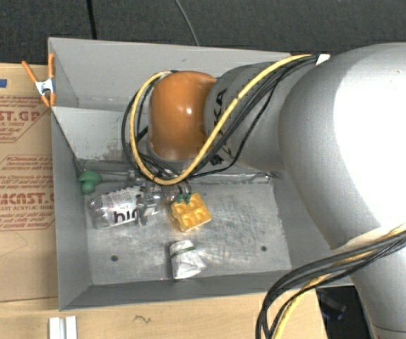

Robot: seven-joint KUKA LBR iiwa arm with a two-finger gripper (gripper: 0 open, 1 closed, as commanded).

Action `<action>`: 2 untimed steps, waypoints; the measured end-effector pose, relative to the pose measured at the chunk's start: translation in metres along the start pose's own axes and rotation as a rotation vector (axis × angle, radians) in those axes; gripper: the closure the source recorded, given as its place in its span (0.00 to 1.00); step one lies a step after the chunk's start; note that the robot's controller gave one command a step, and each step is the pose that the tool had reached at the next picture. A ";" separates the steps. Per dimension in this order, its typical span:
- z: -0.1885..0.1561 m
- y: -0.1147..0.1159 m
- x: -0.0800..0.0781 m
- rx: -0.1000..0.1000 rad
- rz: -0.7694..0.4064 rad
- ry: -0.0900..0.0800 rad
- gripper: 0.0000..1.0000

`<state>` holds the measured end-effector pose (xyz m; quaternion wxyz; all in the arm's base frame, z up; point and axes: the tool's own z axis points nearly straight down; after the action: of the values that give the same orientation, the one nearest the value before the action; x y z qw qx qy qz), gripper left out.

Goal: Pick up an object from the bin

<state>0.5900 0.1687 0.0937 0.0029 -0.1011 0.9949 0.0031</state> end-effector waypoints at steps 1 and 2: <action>-0.052 0.004 0.006 0.004 -0.203 0.004 1.00; -0.052 0.004 0.006 0.003 -0.203 0.004 1.00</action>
Offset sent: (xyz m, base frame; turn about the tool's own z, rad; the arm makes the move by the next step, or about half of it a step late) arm 0.0000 0.0000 0.0000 0.0000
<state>0.5834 0.1710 0.1458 0.0012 -0.2014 0.9795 0.0008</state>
